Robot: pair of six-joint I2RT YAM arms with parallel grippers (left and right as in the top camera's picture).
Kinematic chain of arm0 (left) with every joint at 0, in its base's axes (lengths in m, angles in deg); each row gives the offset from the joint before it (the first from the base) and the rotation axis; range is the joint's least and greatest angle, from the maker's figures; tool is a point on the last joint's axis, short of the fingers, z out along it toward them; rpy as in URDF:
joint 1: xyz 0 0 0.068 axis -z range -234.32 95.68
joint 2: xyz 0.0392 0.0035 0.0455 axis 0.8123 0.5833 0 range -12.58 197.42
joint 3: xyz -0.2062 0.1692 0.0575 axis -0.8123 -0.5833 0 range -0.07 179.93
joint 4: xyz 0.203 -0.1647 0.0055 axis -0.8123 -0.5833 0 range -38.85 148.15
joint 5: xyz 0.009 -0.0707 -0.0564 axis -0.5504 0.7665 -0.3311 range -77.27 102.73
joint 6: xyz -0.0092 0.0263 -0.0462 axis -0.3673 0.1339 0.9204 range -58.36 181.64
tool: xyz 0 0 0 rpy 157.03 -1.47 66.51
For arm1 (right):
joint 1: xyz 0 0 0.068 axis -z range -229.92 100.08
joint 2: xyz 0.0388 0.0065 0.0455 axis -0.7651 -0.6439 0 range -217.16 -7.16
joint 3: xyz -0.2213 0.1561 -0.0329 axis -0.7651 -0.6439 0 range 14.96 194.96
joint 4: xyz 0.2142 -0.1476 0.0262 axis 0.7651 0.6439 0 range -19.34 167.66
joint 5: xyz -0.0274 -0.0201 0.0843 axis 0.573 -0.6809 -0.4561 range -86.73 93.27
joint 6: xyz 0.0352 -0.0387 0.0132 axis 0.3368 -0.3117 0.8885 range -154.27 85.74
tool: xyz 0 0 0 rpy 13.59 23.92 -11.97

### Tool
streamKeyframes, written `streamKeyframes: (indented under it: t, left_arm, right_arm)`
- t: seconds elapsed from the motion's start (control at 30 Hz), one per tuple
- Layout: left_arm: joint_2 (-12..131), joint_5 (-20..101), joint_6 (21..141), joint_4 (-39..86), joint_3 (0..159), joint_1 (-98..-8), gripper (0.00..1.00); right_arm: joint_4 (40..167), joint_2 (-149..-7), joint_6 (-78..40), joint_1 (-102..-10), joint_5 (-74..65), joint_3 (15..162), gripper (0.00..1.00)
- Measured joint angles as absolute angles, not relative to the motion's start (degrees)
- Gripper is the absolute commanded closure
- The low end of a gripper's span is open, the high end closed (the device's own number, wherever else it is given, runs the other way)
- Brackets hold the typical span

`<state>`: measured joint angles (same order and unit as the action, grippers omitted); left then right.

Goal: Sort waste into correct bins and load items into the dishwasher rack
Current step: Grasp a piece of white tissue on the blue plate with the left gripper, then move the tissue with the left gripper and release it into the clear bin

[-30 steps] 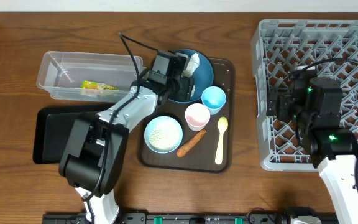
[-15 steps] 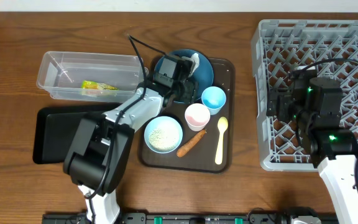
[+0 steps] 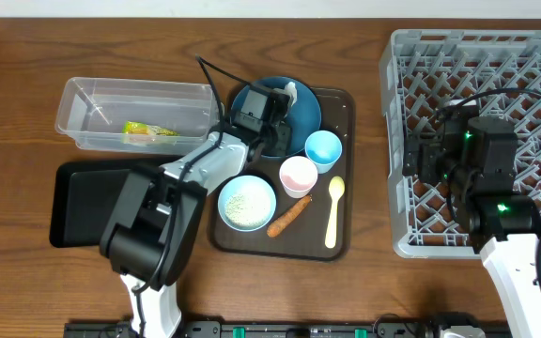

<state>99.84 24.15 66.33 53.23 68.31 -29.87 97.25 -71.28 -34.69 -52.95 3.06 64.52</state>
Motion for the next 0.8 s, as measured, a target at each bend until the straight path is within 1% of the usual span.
streamKeyframes:
  t: [0.17, 0.4, 0.67, 0.7, 0.8]
  left_arm:
    - [93.5, 23.9, 66.4, 51.1, 68.3, -32.3, 0.87]
    - [83.1, 19.8, 66.3, 46.1, 68.3, -39.0, 0.85]
    - [81.7, 15.8, 66.4, 41.6, 68.3, -49.5, 0.83]
    - [81.7, 15.5, 66.3, 41.4, 68.3, -50.5, 0.72]
    - [81.7, 15.2, 66.0, 40.2, 68.3, -52.4, 0.47]
  right_arm:
    - [97.3, -71.3, -34.7, -52.9, 3.1, 64.5, 0.01]
    - [97.3, -71.3, -34.7, -52.9, 3.1, 64.5, 0.01]
    - [97.3, -71.3, -34.7, -52.9, 3.1, 64.5, 0.01]
    - [97.3, -71.3, -34.7, -52.9, 3.1, 64.5, 0.01]
    - [97.3, -71.3, -34.7, -52.9, 3.1, 64.5, 0.01]
